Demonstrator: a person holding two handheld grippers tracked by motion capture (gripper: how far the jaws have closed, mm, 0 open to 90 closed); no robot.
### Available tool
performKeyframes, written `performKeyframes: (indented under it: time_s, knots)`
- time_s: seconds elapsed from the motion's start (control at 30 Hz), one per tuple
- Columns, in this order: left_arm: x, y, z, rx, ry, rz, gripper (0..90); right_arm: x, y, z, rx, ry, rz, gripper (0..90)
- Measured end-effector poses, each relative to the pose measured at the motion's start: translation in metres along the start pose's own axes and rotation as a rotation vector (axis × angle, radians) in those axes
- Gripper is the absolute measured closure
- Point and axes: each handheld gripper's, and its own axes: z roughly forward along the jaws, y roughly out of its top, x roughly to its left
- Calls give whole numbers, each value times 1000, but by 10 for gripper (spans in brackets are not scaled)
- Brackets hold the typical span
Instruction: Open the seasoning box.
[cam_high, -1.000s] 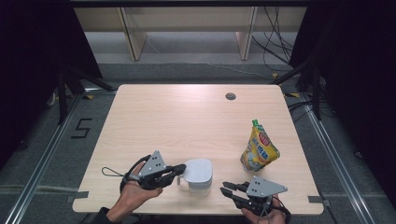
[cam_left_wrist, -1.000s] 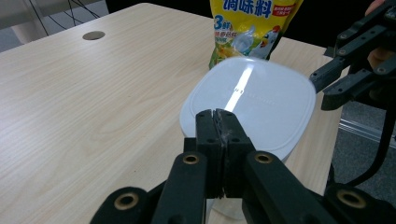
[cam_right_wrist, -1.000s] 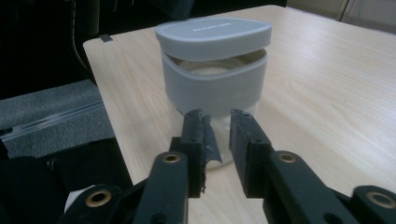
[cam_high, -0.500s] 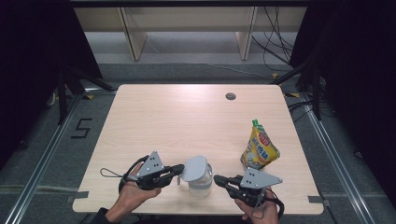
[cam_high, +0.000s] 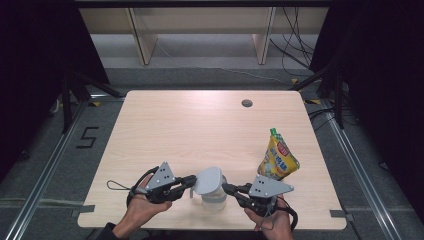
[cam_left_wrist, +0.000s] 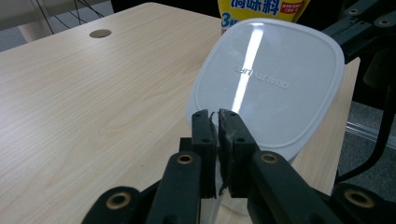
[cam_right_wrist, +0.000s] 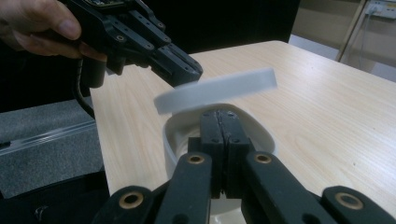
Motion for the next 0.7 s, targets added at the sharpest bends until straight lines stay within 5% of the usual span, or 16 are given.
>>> performKeyframes:
  time_s: [0.17,0.4,0.53,0.57,0.6,0.7]
  knots:
    - [-6,-6,-8,4,32,-8,677,5,7,5,-5,5,-20,900]
    - [-10,-30,-26,17,30,-35,597,8,10,10,-15,2,-51,900]
    - [-10,-43,-30,64,24,-31,497,10,13,13,-11,18,-43,900]
    - [-8,-46,-31,87,22,-4,497,11,14,14,-17,13,-47,900]
    - [-10,-50,-32,109,48,-34,454,12,14,15,-16,19,-41,900]
    - [-9,-61,-38,140,91,-37,351,15,17,18,-17,23,-71,900]
